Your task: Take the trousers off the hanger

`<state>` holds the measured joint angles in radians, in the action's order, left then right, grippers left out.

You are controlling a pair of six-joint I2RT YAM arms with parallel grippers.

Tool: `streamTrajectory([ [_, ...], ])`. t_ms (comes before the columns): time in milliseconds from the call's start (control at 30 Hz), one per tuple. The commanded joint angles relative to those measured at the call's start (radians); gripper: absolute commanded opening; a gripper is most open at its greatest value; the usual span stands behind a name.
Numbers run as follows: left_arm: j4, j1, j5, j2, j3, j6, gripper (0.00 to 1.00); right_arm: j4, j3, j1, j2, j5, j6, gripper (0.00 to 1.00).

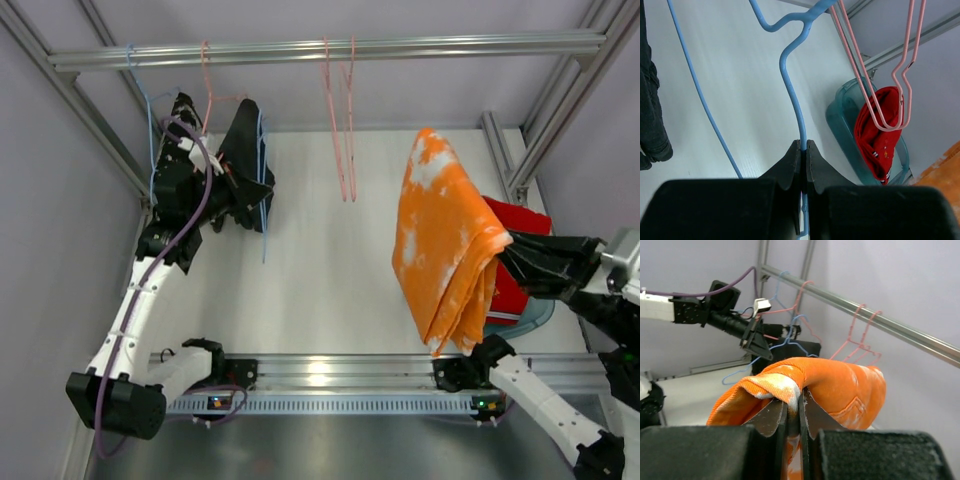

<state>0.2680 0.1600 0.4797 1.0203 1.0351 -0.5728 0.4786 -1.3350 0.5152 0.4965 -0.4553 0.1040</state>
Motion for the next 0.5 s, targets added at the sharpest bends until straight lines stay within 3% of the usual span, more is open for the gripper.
streamTrajectory([
  [0,-0.026,0.004,-0.001,0.011,0.062,0.016,0.00,-0.092,-0.035,-0.105,-0.061,0.029,-0.053,0.00],
  [233,-0.027,0.006,0.054,-0.003,0.075,0.008,0.00,0.041,-0.092,-0.354,-0.174,0.311,-0.064,0.00],
  [467,-0.027,0.007,0.085,-0.058,0.077,0.044,0.00,0.147,-0.093,-0.504,-0.236,0.435,-0.043,0.00],
])
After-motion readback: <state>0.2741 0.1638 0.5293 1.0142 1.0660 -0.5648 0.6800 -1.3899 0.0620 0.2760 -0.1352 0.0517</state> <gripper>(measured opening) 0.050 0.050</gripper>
